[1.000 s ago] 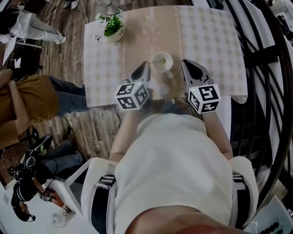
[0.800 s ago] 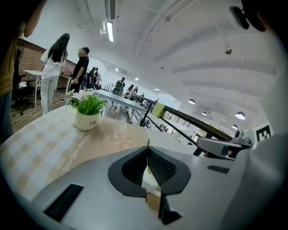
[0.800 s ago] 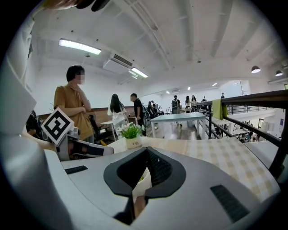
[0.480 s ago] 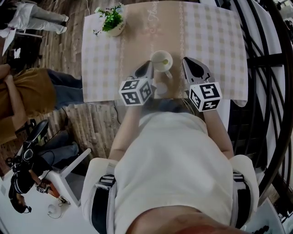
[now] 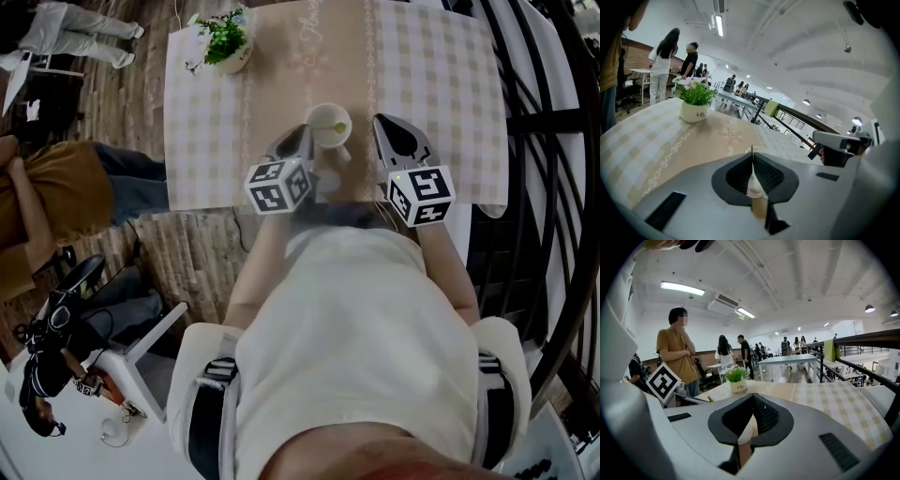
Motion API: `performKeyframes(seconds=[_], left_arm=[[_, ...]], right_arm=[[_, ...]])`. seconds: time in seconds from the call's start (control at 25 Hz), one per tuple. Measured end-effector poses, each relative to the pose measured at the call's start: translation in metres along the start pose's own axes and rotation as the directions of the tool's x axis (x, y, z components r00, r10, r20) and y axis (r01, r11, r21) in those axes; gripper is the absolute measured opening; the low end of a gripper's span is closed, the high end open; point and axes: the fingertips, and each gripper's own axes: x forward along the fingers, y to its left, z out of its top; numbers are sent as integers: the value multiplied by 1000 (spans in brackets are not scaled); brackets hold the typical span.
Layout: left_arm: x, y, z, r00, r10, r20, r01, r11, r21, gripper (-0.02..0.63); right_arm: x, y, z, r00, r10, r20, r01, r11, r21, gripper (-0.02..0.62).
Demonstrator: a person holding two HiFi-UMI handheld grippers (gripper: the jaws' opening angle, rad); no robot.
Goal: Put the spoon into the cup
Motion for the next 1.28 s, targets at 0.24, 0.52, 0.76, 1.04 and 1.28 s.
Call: performKeyframes(seconds=[0.24,0.52,0.76,1.04,1.28], left_arm=[[2,5,0,1000,24,-6,-24,1000,4,6],[3,12,-2,998,61,-8,-61,998,18,9],[3,14,-2,998,69,0,-69,997,22,21],[-8,11,1,999,44,26,-44,999,18,91],[-33,9,6,997,38,74,-40,999,21,107]], right_arm=[[1,-1,-1,1000,4,-6,-4,1000,5,0],[3,2,0,1000,20,-9,-20,1000,2,0],[2,8,1,1000,28,-8,-28,1000,-2,0],[-10,16,-1,1000,18,2,-18,1000,-9,0],[-24,33,-4,1000,24,9,-24,999,-26,0]])
